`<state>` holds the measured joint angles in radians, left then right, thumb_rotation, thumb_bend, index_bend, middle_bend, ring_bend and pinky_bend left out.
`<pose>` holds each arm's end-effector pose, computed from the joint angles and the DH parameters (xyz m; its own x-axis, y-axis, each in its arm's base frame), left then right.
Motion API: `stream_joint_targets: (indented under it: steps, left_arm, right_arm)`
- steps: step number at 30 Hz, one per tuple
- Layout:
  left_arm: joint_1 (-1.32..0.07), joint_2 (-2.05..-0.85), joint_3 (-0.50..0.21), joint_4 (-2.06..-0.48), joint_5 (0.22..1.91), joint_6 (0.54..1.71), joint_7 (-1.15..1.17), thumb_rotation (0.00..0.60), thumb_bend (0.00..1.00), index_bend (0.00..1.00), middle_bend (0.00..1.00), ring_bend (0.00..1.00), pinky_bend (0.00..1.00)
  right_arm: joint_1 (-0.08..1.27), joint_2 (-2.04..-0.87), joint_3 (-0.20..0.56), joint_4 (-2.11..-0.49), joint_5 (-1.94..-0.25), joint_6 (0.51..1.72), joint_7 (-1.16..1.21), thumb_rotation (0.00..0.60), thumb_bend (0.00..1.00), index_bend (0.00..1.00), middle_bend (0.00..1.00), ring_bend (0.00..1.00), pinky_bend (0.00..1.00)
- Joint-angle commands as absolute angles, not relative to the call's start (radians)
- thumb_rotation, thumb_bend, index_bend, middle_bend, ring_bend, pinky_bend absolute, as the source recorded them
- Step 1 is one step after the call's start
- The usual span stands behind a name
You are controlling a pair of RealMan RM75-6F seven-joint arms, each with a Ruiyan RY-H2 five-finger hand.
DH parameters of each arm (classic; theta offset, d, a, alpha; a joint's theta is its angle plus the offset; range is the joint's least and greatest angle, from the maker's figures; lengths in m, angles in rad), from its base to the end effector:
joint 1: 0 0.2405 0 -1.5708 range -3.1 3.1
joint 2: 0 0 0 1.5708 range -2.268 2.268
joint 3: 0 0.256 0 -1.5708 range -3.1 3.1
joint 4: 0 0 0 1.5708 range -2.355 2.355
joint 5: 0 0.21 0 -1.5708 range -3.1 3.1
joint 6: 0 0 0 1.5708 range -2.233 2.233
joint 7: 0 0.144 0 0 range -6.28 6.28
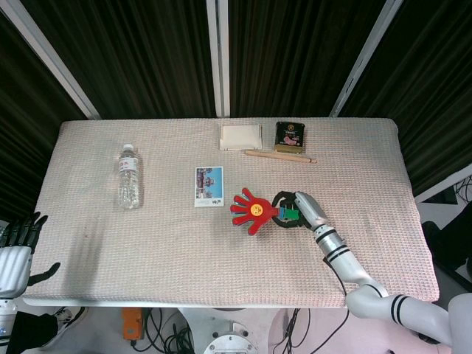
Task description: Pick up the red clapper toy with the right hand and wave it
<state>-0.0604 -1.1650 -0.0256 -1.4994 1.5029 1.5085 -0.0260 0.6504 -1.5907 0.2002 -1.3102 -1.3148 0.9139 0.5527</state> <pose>-0.3333 0.1693 0.1550 0.4332 0.0086 0.9012 0.9011 0.0162 -0.4333 -0.1837 -0.3457 -0.0195 -0.2461 -0.4388 0.8642 -0.9375 -0.1186 -0.3271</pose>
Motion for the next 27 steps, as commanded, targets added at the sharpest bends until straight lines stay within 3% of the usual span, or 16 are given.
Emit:
stream_joint_targets:
  steps: [1,2,4,6,8,9,12,19,27]
  left_arm:
    - [-0.059,-1.165,-0.025,-1.497,1.503,1.51,-0.029,0.6,0.16,0.04,0.0,0.0,0.0]
    - [-0.058,-1.166,-0.025,-1.496,1.503,1.51,-0.03,0.6,0.16,0.04,0.01,0.0,0.0]
    - [-0.058,-1.166,-0.025,-1.495,1.503,1.511,-0.03,0.6,0.16,0.04,0.0,0.0,0.0]
    - [-0.058,-1.166,-0.026,-1.495,1.504,1.512,-0.03,0.6,0.16,0.04,0.0,0.0,0.0]
    - [-0.058,-1.166,-0.027,-1.496,1.503,1.511,-0.029,0.6,0.16,0.04,0.0,0.0,0.0]
    - [-0.058,-1.166,-0.027,-1.496,1.502,1.51,-0.029,0.6,0.16,0.04,0.0,0.0,0.0]
    - [-0.058,-1.167,-0.028,-1.495,1.5,1.509,-0.029,0.6,0.16,0.04,0.0,0.0,0.0]
    - [-0.055,-1.163,-0.03,-1.501,1.503,1.518,-0.025,0.6,0.16,0.04,0.0,0.0,0.0]
    - [-0.053,-1.155,-0.031,-1.515,1.505,1.523,-0.016,0.6,0.16,0.04,0.0,0.0,0.0]
  right_arm:
    - [0.654,-1.593,0.2,-1.309,-1.309,0.908,0.533,0.6,0.3,0.78,0.72,0.71,0.9]
    - [0.656,-1.589,0.195,-1.311,-1.312,0.901,0.524,0.6,0.25,0.73,0.68,0.65,0.88]
    - [0.664,-1.573,0.182,-1.318,-1.321,0.875,0.512,0.6,0.17,0.55,0.54,0.44,0.73]
    - [0.676,-1.548,0.165,-1.325,-1.329,0.838,0.485,0.6,0.05,0.21,0.25,0.13,0.4]
    - [0.684,-1.525,0.159,-1.338,-1.326,0.809,0.473,0.6,0.0,0.02,0.07,0.01,0.19]
    - [0.683,-1.518,0.163,-1.343,-1.321,0.812,0.466,0.6,0.0,0.0,0.02,0.0,0.11]
    - [0.666,-1.511,0.173,-1.355,-1.32,0.865,0.432,0.6,0.0,0.0,0.0,0.0,0.0]
    - [0.59,-1.4,0.168,-1.47,-1.361,1.011,0.365,0.6,0.0,0.0,0.0,0.0,0.0]
    - [0.32,-1.229,0.047,-1.607,-1.418,1.399,-0.1,0.6,0.0,0.0,0.0,0.0,0.0]
